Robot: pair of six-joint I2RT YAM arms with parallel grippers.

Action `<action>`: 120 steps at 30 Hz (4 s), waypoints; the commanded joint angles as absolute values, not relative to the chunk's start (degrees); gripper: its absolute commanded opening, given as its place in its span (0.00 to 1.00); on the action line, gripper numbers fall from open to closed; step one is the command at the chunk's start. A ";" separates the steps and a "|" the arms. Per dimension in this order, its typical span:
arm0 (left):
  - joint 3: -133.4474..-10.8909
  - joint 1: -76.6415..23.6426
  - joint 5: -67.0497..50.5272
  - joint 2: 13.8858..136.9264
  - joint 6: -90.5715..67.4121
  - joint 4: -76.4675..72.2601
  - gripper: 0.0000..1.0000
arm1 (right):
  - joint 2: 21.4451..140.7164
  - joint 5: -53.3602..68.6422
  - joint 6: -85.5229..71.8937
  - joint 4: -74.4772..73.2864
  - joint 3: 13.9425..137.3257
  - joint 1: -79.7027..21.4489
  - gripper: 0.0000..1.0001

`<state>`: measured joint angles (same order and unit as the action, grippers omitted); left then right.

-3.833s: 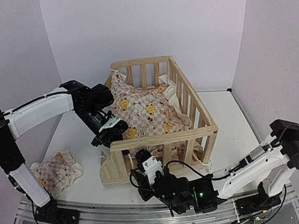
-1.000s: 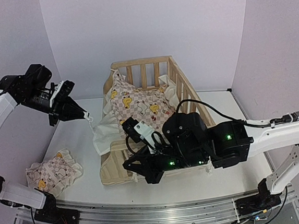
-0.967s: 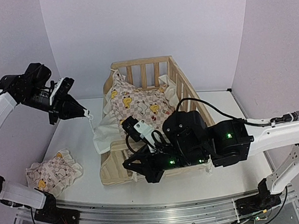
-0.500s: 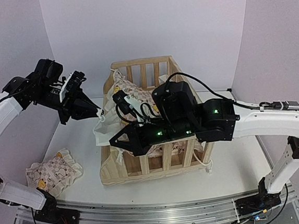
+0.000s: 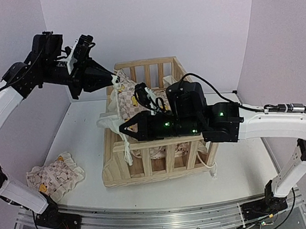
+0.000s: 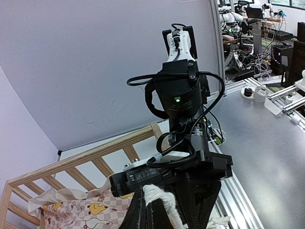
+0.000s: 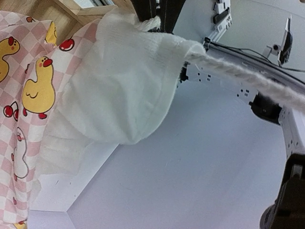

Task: Set up the pet bed

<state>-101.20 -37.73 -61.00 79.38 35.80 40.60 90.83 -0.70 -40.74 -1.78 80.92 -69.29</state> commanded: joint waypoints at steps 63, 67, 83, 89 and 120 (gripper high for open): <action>-76.58 -56.93 -21.56 67.85 33.52 32.50 0.45 | 80.89 -4.56 -47.11 6.51 71.09 -63.55 0.00; -76.33 -56.91 -20.56 68.41 30.40 30.75 0.56 | 80.86 1.99 -48.14 9.37 70.44 -63.65 0.00; -75.11 -56.91 -23.46 72.29 20.31 28.82 0.38 | 79.54 4.57 -48.73 16.99 66.55 -63.64 0.00; -74.56 -56.93 -23.91 73.12 19.21 28.47 0.31 | 79.62 4.63 -48.60 19.03 65.92 -63.67 0.00; -70.25 -56.87 -24.65 68.44 25.09 23.39 0.00 | 74.89 -1.37 -44.22 15.91 59.84 -63.63 0.29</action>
